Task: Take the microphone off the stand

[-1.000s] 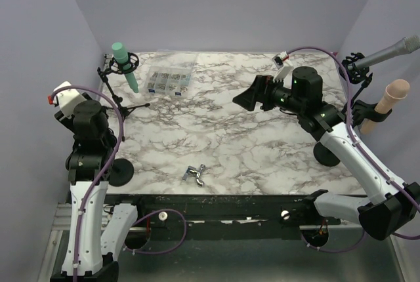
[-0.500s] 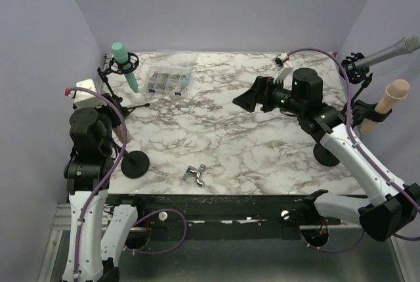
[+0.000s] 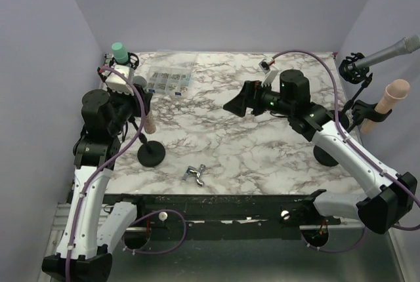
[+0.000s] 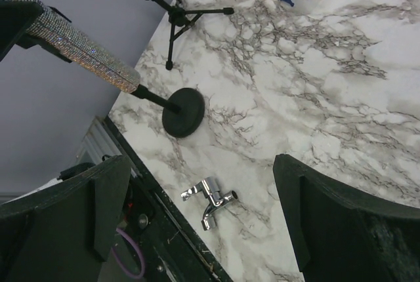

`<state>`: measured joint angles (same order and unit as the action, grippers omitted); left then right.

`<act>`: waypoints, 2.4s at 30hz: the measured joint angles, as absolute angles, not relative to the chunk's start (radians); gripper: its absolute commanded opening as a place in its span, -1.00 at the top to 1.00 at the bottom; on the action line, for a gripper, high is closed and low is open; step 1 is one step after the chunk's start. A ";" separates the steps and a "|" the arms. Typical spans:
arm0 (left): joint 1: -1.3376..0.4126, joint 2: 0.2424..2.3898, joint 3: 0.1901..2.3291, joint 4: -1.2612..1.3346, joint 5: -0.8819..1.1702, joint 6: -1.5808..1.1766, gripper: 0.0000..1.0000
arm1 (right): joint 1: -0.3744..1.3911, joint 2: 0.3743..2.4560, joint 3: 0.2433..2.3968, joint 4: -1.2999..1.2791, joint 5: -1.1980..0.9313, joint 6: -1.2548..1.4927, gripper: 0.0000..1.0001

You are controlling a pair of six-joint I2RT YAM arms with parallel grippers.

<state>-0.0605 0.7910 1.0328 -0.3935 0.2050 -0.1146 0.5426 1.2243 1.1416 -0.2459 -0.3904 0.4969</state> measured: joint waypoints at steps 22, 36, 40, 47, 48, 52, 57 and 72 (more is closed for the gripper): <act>-0.236 0.909 1.055 -0.279 0.425 -0.036 -0.01 | 0.701 1.308 1.157 -0.214 -0.292 0.493 -1.00; -0.216 0.834 1.011 -0.186 0.536 -0.109 -0.72 | 0.859 1.369 1.245 -0.146 -0.182 0.495 -1.00; -0.204 0.748 0.962 -0.165 0.536 -0.115 -0.97 | 0.920 1.376 1.274 -0.125 -0.118 0.501 -1.00; -0.202 0.484 0.823 -0.078 0.330 -0.131 -0.97 | 1.060 1.448 1.423 -0.130 0.151 0.552 -1.00; -0.200 0.450 0.808 -0.067 0.300 -0.133 -0.97 | 1.076 1.460 1.447 -0.133 0.187 0.558 -1.00; -0.200 0.345 0.753 -0.003 0.145 -0.144 -0.97 | 1.126 1.512 1.537 -0.162 0.313 0.563 -0.99; -0.199 0.361 0.760 -0.017 -0.066 -0.178 -0.97 | 1.166 1.605 1.669 -0.226 0.503 0.576 -0.85; -0.199 0.448 0.781 -0.095 -0.169 -0.224 -0.97 | 1.224 1.742 1.765 -0.278 0.797 0.522 -0.57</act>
